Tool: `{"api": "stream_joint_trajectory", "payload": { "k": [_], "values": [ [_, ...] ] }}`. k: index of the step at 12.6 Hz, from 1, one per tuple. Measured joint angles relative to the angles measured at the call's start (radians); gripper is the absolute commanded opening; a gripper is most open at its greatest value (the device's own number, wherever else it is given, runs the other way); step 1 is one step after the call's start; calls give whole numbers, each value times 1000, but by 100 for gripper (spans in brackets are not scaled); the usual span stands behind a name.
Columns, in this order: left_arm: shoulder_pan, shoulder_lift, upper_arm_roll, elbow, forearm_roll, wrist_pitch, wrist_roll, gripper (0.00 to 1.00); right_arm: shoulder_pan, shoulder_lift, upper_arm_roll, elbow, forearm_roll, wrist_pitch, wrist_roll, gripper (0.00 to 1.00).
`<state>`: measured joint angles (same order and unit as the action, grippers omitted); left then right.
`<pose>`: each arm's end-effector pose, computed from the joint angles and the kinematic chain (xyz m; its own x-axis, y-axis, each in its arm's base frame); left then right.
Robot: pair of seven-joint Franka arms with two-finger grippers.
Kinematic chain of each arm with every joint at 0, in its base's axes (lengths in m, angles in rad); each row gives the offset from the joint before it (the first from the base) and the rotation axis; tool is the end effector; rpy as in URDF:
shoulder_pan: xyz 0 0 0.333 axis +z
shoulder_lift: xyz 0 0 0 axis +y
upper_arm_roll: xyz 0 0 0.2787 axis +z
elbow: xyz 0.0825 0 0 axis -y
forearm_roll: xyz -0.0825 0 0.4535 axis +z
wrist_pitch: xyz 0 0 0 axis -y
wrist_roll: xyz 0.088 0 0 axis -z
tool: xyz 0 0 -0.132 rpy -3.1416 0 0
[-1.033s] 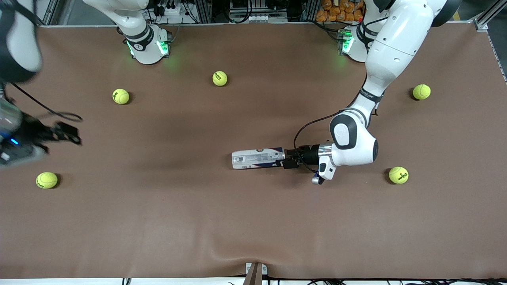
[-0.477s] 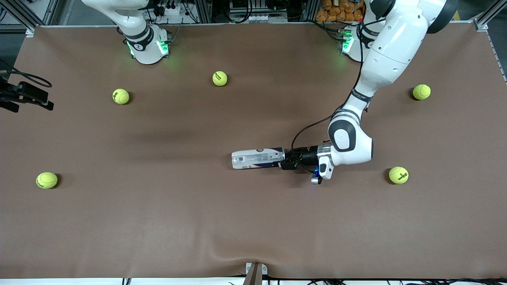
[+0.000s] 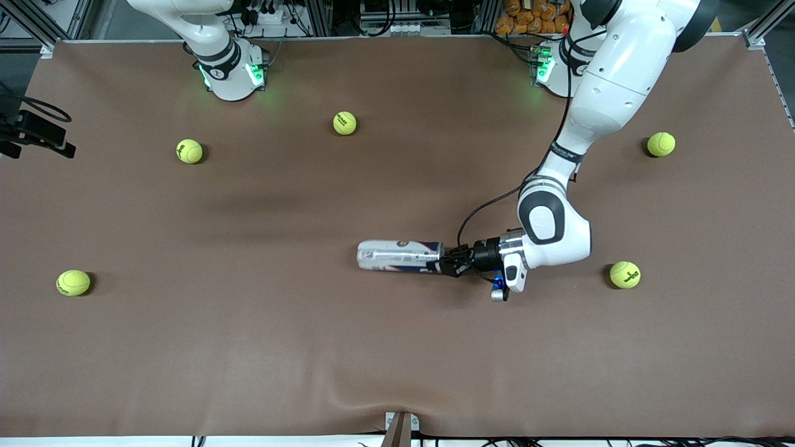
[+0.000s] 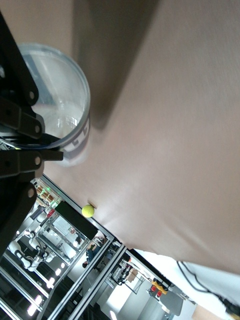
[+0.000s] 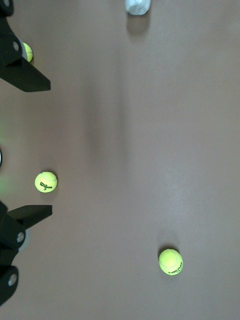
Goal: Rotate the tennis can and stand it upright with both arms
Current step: 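Grasp the can's bottom end with the left gripper while the right retracts, then lift and rotate the can upright with the left gripper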
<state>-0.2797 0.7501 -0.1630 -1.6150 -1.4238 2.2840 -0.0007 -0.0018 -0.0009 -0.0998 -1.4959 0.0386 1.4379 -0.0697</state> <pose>0.6478 -0.3458 0.1124 0.7837 0.3112 -0.5376 0.6198 -0.3354 0.7094 0.6059 -0.0563 0.5917 0.9982 -0.0267 -0.0542 -0.0290 -0.9987 -0.0424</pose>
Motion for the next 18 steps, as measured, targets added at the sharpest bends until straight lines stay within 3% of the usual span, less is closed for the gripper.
{"api": "stream_joint_trajectory", "payload": {
  "k": [7, 10, 13, 18],
  "values": [
    [17, -73, 2, 213, 268, -65, -472, 0, 1, 0, -3, -4, -6, 40, -2, 100],
    [11, -125, -1, 222, 412, -115, -521, 0, 1, 0, -3, -5, -19, 47, -2, 100],
    [-28, -153, -21, 222, 634, -130, -598, 0, 1, 0, -2, -5, -21, 76, -2, 100],
    [-193, -182, -34, 222, 957, -129, -754, 0, 6, 0, -1, -7, -22, 82, -2, 100]
  ]
}}
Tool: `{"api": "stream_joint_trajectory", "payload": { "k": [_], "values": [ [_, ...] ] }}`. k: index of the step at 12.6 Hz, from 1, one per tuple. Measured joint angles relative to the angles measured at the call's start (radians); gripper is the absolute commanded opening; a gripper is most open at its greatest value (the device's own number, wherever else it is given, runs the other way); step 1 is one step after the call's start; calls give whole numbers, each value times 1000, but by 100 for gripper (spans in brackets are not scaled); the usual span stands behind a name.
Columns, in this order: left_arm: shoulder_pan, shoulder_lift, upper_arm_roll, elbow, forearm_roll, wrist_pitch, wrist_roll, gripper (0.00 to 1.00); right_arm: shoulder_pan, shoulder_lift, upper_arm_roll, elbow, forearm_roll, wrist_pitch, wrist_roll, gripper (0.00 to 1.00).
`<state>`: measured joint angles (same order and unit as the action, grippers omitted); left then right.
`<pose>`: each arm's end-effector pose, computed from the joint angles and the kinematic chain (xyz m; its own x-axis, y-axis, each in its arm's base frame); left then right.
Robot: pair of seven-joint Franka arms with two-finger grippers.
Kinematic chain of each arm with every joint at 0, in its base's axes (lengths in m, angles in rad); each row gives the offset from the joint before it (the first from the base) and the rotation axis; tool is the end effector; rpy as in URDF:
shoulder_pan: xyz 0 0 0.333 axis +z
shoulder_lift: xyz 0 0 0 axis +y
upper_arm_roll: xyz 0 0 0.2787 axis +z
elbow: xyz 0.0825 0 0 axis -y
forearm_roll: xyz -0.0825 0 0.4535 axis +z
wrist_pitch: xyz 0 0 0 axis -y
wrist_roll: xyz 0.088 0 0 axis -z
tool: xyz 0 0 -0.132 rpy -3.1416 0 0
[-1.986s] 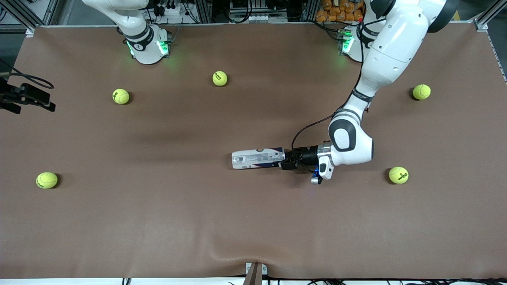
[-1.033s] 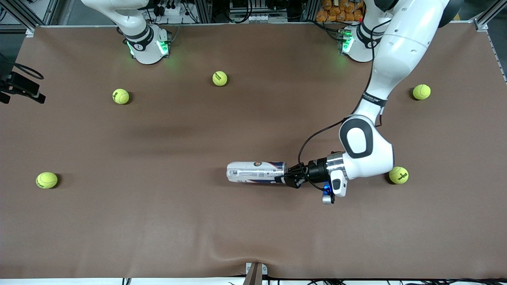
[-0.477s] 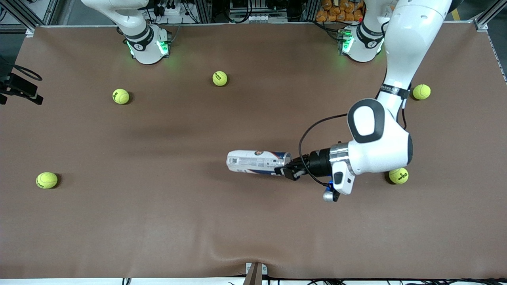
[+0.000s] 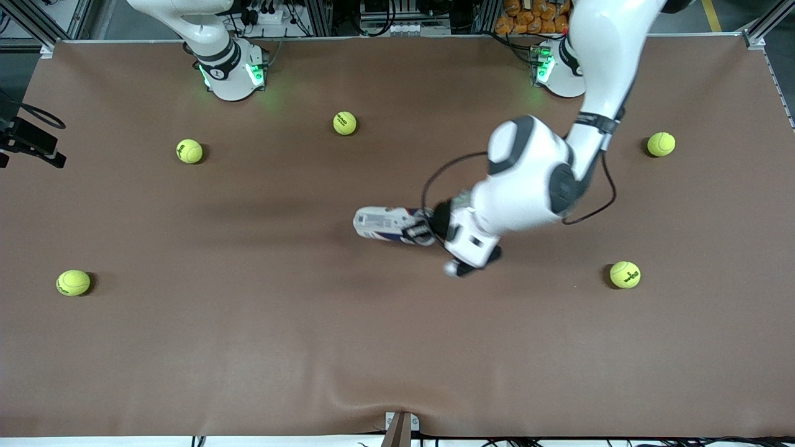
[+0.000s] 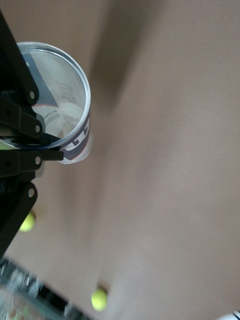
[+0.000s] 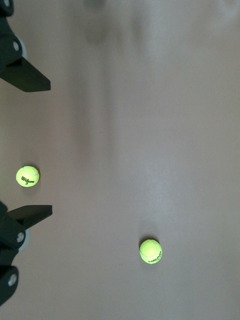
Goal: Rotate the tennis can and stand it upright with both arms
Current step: 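Lift and rotate the can upright with the left gripper, then lower the upright can onto the table with the left gripper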
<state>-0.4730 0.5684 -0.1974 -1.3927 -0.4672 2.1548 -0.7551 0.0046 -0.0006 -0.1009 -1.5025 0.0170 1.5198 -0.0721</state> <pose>0.6126 -0.4912 0.3306 0.9266 0.2693 -0.2626 0.3648 -0.8134 0.4531 0.6168 -0.0573 0.5949 0.9995 -0.0233 0.0191 -0.0230 -0.9996 -0.0157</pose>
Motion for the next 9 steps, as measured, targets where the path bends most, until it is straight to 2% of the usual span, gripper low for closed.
{"api": "stream_joint_trajectory", "payload": {
  "k": [5, 9],
  "values": [
    [-182, -2, -1, -5, 424, -1, -263, 0, 8, 0, 0, -1, 0, 1, 0, 100],
    [-294, 4, 7, -17, 620, -81, -381, 0, 15, 0, 1, -1, 0, 1, 0, 100]
  ]
}}
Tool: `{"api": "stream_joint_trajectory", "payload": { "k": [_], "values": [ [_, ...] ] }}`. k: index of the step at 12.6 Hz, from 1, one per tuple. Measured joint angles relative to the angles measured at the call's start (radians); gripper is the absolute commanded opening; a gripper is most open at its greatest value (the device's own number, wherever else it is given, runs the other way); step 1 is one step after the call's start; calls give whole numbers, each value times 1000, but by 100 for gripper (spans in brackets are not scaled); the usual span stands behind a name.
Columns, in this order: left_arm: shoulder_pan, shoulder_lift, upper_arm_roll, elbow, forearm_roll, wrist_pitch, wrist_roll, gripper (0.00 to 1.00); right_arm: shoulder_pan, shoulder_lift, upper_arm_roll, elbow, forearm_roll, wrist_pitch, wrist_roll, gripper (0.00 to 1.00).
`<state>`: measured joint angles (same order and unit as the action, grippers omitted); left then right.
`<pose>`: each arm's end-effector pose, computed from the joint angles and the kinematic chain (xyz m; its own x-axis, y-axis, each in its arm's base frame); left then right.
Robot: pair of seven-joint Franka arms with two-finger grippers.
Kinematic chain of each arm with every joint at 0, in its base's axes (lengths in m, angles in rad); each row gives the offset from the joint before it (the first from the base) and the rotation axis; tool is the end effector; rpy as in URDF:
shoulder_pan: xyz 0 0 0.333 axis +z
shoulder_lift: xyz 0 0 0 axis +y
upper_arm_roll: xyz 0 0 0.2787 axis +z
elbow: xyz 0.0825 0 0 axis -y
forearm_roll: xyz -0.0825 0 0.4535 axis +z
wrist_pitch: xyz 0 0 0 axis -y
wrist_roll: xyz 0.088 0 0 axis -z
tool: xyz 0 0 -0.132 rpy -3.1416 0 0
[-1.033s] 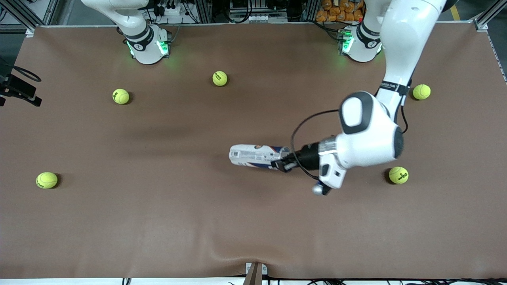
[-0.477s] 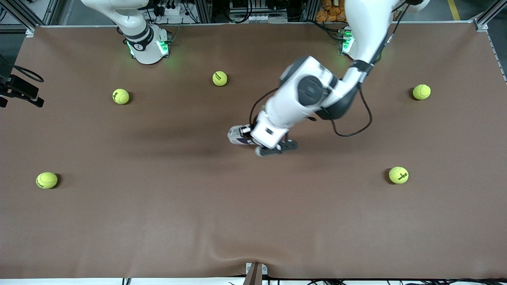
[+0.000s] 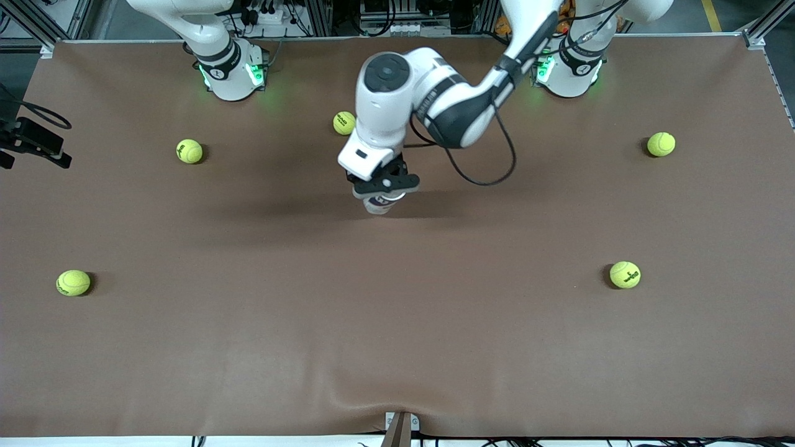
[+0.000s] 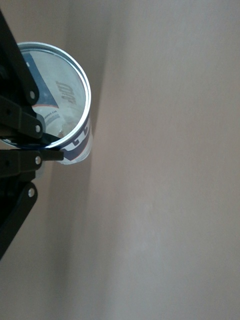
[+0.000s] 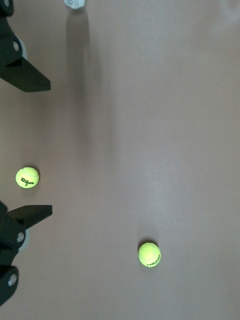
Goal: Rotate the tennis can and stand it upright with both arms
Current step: 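Lower the upright can onto the table with the left gripper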
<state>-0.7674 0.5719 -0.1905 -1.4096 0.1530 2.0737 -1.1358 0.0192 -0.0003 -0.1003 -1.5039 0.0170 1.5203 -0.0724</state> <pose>0.4674 -0.6112 0.3001 0.9859 0.1479 0.0777 0.1420 -0.9869 0.0765 0.6177 -0.0479 0.5940 0.9998 -0.0078 0.0179 -0.0076 -0.9998 -0.0157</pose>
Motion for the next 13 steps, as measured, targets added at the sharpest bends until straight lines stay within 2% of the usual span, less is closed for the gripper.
{"api": "stream_joint_trajectory", "payload": {
  "k": [4, 5, 6, 7, 13],
  "values": [
    [-64, 34, 2, -9, 160, -23, -120, 0, 6, 0, 0, 0, -2, -10, 0, 100],
    [-71, 35, 2, -8, 175, -26, -132, 23, 6, 0, 0, 0, -7, -18, 0, 100],
    [-72, 36, 3, -8, 180, -27, -135, 90, 6, 0, 0, 0, -14, -21, 0, 100],
    [-72, 37, 5, -9, 184, -29, -135, 100, 6, 0, 0, -1, -20, -24, 0, 100],
    [-67, 32, 13, 10, 185, -30, -138, 100, 7, 0, 0, -1, -27, -54, 0, 100]
  ]
}}
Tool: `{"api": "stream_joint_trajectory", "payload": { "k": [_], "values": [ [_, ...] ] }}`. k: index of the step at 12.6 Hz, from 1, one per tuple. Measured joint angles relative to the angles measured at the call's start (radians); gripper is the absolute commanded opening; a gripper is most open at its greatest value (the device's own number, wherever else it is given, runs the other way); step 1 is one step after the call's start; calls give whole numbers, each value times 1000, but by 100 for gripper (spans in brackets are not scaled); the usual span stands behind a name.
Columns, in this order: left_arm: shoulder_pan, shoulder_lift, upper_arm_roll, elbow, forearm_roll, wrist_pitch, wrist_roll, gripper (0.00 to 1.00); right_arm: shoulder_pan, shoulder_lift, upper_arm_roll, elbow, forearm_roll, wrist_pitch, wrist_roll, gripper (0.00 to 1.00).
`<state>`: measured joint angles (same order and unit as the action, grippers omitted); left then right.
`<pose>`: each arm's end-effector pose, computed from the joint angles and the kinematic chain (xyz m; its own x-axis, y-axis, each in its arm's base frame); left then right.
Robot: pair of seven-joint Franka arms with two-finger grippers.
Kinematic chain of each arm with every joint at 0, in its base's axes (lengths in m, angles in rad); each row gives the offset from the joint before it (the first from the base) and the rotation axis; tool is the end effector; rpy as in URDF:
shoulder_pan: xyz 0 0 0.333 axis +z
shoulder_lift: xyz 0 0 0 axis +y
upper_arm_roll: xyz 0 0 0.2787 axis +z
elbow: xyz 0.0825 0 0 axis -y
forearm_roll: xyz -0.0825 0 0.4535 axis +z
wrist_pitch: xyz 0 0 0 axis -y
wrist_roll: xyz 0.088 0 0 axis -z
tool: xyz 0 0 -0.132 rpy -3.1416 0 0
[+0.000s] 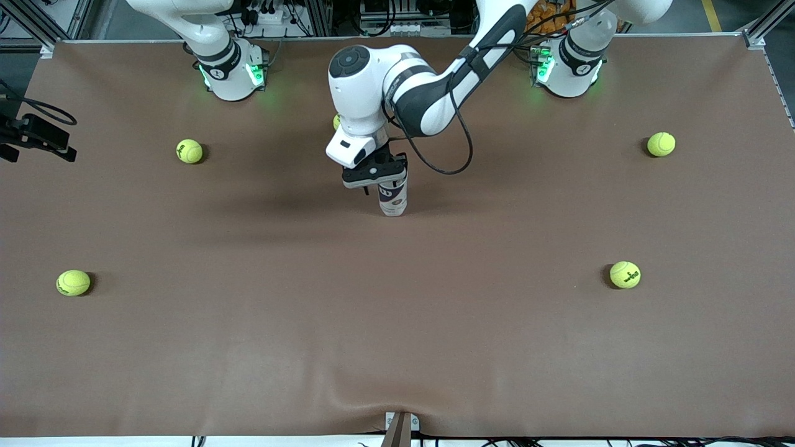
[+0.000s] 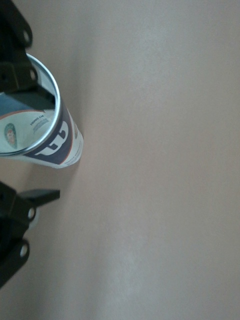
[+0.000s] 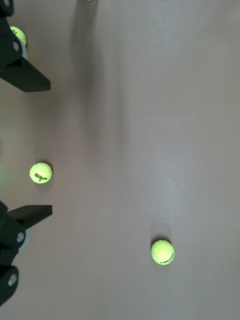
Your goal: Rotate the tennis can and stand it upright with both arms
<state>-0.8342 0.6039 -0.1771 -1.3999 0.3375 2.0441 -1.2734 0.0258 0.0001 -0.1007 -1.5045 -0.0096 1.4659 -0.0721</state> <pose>0.4443 -0.6266 0.2791 0.9677 0.1424 0.2081 0.1504 -0.9884 -0.0228 0.6106 -0.0472 0.5887 0.9992 -0.0038 -0.0393 -0.0035 -1.0000 0.0068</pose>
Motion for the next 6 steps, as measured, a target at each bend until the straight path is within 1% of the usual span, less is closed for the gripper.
{"api": "stream_joint_trajectory", "payload": {
  "k": [2, 4, 6],
  "values": [
    [5, -42, 0, 10, 0, -27, 0, 100, 0, 0, 0, 0, 0, 0, 0, 100],
    [20, -111, 1, 15, -5, -69, -1, 100, 0, 0, 0, 0, 0, 1, 0, 100],
    [64, -188, 3, 16, -38, -112, -1, 100, 0, 0, 0, 0, 0, 3, 0, 100]
  ]
}}
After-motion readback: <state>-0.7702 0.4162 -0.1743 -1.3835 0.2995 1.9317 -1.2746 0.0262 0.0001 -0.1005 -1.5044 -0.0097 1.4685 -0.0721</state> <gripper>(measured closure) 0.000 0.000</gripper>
